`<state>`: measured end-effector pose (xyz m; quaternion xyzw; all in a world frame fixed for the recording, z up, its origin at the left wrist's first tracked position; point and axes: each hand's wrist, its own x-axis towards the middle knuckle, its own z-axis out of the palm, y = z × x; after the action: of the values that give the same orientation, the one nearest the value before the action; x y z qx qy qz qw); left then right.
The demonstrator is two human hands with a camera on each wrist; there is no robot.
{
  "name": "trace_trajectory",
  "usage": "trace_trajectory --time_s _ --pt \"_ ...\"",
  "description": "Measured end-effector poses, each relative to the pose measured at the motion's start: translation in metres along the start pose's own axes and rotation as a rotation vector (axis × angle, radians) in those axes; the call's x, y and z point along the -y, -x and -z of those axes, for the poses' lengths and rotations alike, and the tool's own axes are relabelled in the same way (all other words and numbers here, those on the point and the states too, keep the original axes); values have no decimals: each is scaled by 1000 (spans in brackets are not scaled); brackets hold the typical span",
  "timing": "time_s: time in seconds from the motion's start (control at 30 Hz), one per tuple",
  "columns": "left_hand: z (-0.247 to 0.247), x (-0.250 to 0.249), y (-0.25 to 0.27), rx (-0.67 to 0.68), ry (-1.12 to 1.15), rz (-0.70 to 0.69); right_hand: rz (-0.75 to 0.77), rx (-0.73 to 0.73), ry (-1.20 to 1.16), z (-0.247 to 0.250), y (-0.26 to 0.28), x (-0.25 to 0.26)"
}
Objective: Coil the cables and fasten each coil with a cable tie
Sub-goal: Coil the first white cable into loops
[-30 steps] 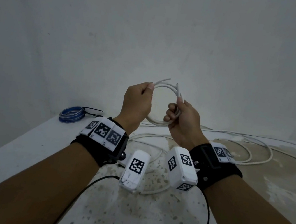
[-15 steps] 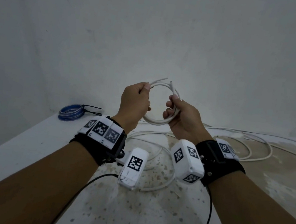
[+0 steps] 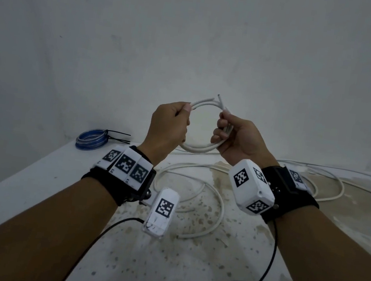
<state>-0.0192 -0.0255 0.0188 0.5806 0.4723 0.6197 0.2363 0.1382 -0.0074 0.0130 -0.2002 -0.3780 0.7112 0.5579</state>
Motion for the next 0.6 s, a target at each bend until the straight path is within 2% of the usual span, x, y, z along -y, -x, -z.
trace_trajectory --time_s 0.17,0.33,0.43,0.6 --pt "2 2 -1 -9 25 36 -38 46 278 -1 6 -10" --pt "6 13 5 39 -1 1 -80 105 337 7 7 0" --pt "4 15 8 76 14 12 -77 85 422 8 6 1" --pt "2 11 7 127 11 -41 -41 51 372 9 4 -2"
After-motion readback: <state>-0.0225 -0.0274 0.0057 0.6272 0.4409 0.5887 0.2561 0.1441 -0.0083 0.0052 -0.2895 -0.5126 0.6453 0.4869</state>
